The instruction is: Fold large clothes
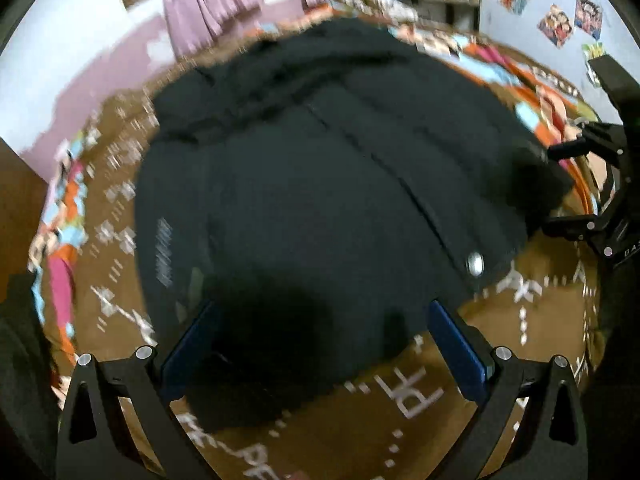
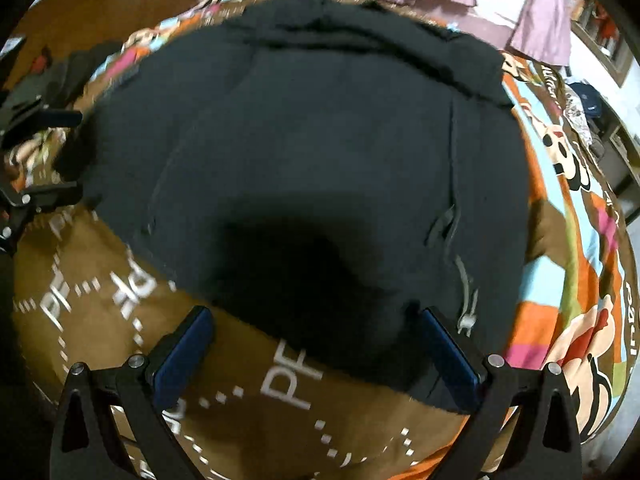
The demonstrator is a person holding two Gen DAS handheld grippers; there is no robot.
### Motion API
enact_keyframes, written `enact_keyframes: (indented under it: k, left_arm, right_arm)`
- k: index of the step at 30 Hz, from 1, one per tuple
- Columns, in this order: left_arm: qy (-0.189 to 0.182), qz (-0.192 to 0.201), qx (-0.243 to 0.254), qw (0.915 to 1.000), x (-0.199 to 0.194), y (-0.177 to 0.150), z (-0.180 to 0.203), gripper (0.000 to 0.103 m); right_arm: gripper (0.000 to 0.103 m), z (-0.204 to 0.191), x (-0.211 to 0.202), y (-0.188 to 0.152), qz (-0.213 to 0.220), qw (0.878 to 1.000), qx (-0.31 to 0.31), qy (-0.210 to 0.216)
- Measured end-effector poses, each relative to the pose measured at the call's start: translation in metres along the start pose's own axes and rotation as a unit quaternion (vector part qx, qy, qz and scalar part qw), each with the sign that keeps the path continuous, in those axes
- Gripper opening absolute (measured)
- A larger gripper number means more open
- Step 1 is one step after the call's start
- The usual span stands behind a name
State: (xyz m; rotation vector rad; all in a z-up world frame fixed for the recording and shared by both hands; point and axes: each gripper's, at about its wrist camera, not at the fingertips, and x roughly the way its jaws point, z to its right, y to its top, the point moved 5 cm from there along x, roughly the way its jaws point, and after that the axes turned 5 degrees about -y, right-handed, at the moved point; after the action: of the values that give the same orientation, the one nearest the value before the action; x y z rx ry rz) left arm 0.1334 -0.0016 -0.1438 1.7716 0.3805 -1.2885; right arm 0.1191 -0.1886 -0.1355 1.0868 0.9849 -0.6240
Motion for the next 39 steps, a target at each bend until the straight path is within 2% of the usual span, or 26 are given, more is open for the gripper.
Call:
enact_keyframes:
  k: [3,5,8,11,16,21,25,27,31,35,36,38,39]
  left_arm:
    - [-0.01,-0.028,-0.002,0.9996,0.014,-0.012,0.006,0.101]
    - [0.003,-0.04,0.007,0.9992,0.022,-0.016,0.008,0.101]
    - [0.003,-0.042,0.009,0.9991,0.026,-0.017,0.006,0.101]
    - [0.0,-0.043,0.002,0.9991,0.028,-0.018,0.007,0.101]
    - [-0.005,-0.041,-0.001,0.9992,0.029,-0.018,0.005,0.101]
    - [-0.009,-0.023,0.006,0.9997,0.028,-0.01,0.006,0.101]
    - [-0.002,-0.005,0.021,0.9998,0.024,-0.006,0.009,0.101]
    - [0.005,-0.003,0.033,0.9994,0.024,-0.006,0.012,0.101]
    - [0.058,0.002,0.065,0.9962,0.028,-0.008,0.013,0.101]
    - [0.103,0.011,0.068,0.9923,0.029,-0.008,0.003,0.101]
    - [0.112,0.015,0.064,0.9915,0.029,-0.007,0.0,0.1]
    - [0.131,0.019,0.069,0.9887,0.028,-0.006,-0.006,0.082]
    - [0.15,0.015,0.081,0.9853,0.03,-0.007,-0.007,0.058]
  right_arm:
    - [0.103,0.002,0.005,-0.002,0.001,1.0,0.008,-0.007]
    - [0.103,0.0,0.01,0.0,0.0,1.0,-0.001,-0.027]
    - [0.103,-0.01,0.02,0.001,-0.002,0.998,-0.029,-0.06]
    - [0.103,-0.014,0.021,0.004,0.033,0.993,-0.034,-0.106]
    - [0.103,-0.01,0.012,0.012,0.068,0.99,0.013,-0.123]
    - [0.103,0.005,-0.017,0.045,0.111,0.988,0.037,-0.1]
    - [0.103,0.014,-0.022,0.078,0.108,0.99,0.042,-0.076]
    - [0.103,0.02,-0.021,0.088,0.094,0.992,0.065,-0.046]
    - [0.103,0.034,-0.017,0.093,0.079,0.989,0.125,0.005]
    - [0.103,0.033,-0.023,0.091,0.078,0.987,0.14,0.011]
    - [0.103,0.033,-0.024,0.091,0.079,0.987,0.141,0.011]
    - [0.103,0.033,-0.024,0.089,0.079,0.986,0.143,0.014]
    - [0.103,0.033,-0.025,0.088,0.079,0.986,0.145,0.015]
